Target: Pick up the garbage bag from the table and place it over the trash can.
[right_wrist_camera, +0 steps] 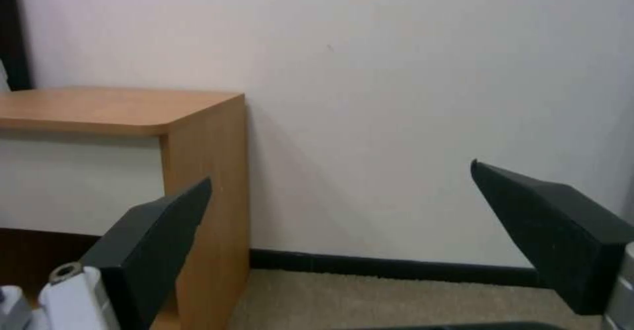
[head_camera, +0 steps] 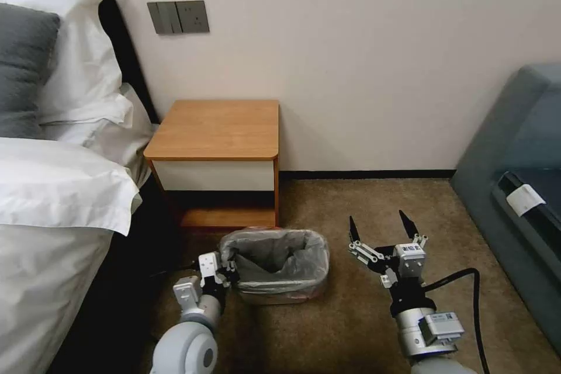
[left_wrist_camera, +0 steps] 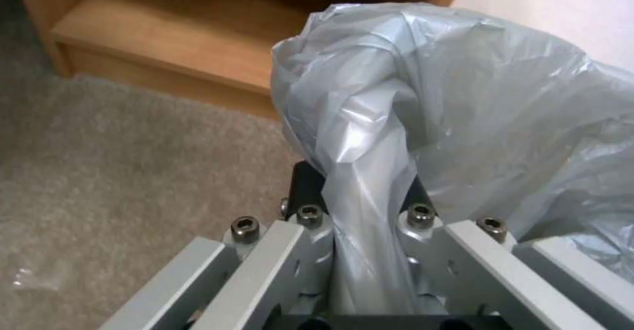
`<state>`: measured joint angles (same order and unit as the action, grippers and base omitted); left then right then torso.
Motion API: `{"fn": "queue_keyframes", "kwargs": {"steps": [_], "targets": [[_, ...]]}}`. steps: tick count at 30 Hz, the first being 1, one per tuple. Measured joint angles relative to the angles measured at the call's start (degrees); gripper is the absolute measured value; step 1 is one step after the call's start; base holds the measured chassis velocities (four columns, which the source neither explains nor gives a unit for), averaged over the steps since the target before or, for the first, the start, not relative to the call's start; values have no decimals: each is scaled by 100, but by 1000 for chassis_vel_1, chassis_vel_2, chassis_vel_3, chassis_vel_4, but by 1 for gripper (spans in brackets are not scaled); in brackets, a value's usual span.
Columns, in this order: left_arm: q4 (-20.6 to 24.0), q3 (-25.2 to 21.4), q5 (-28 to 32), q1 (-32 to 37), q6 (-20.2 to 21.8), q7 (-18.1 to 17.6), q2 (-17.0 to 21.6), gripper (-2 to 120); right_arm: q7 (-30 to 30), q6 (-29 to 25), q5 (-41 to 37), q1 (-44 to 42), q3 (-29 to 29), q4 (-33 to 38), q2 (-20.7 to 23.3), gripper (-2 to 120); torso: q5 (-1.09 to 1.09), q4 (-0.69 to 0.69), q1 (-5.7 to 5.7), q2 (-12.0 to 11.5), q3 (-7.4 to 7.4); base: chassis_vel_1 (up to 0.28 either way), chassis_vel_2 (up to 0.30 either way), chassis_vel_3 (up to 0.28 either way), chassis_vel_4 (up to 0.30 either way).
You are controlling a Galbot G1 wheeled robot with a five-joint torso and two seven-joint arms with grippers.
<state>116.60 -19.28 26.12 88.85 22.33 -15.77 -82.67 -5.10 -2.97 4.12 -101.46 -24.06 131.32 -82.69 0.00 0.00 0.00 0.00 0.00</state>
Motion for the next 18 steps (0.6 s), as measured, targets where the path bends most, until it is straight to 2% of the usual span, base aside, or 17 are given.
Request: {"fn": "queue_keyframes", "kwargs": {"steps": [6, 18], "targets": [[-111, 146, -92, -2, -78, -179, -27, 7, 0, -31, -42, -11, -38, -27, -11, 100, 0, 0, 0, 0, 0, 0, 0, 0, 0], [-299, 187, -226, -48, -135, -195, -46, 7, 3, -65, -103, 0, -70, -74, -7, 100, 0, 1, 0, 0, 0, 0, 0, 0, 0]]}}
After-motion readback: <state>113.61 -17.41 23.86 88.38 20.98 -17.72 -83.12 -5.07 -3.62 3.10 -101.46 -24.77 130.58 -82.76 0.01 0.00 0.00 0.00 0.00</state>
